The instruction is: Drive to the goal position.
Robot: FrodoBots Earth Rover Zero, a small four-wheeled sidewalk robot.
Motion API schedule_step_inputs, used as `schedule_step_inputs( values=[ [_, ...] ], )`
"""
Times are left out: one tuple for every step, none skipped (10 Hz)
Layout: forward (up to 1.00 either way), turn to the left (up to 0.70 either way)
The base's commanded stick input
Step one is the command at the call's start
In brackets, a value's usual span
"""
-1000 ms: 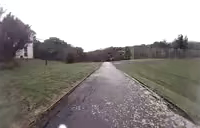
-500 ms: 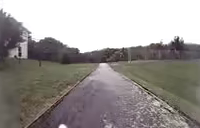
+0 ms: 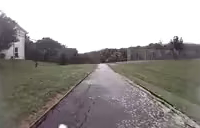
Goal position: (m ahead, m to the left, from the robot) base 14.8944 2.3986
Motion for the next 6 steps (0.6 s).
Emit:
schedule_step_inputs(
  values=[
    [1.0,0.0],
    [1.0,0.0],
    [1.0,-0.02],
    [1.0,-0.2],
    [1.0,-0.16],
    [1.0,0.0]
  ],
)
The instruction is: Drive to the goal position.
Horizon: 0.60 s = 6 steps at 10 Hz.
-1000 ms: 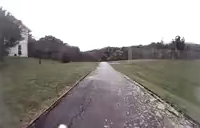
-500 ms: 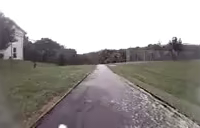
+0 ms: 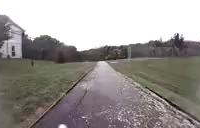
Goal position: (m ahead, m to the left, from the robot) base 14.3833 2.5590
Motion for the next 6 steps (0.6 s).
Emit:
schedule_step_inputs(
  values=[
    [1.0,0.0],
    [1.0,0.0],
    [1.0,0.0],
    [1.0,0.0],
    [1.0,0.0],
    [1.0,0.0]
  ],
)
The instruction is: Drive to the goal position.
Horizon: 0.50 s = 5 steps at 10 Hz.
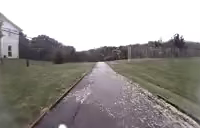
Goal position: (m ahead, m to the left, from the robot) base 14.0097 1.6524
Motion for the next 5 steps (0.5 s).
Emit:
schedule_step_inputs(
  values=[
    [1.0,-0.15],
    [1.0,-0.22],
    [1.0,-0.06],
    [1.0,0.0],
    [1.0,0.0]
  ],
)
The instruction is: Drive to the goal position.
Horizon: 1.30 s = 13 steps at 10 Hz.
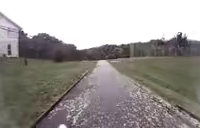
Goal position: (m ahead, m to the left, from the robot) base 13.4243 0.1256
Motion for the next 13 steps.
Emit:
schedule_step_inputs(
  values=[
    [1.0,0.0],
    [1.0,0.0],
    [1.0,0.0],
    [1.0,-0.15],
    [1.0,-0.22],
    [1.0,-0.08],
    [1.0,0.0],
    [1.0,0.0],
    [1.0,0.0],
    [1.0,0.0],
    [1.0,0.0],
    [1.0,0.0],
    [1.0,-0.22]
  ],
)
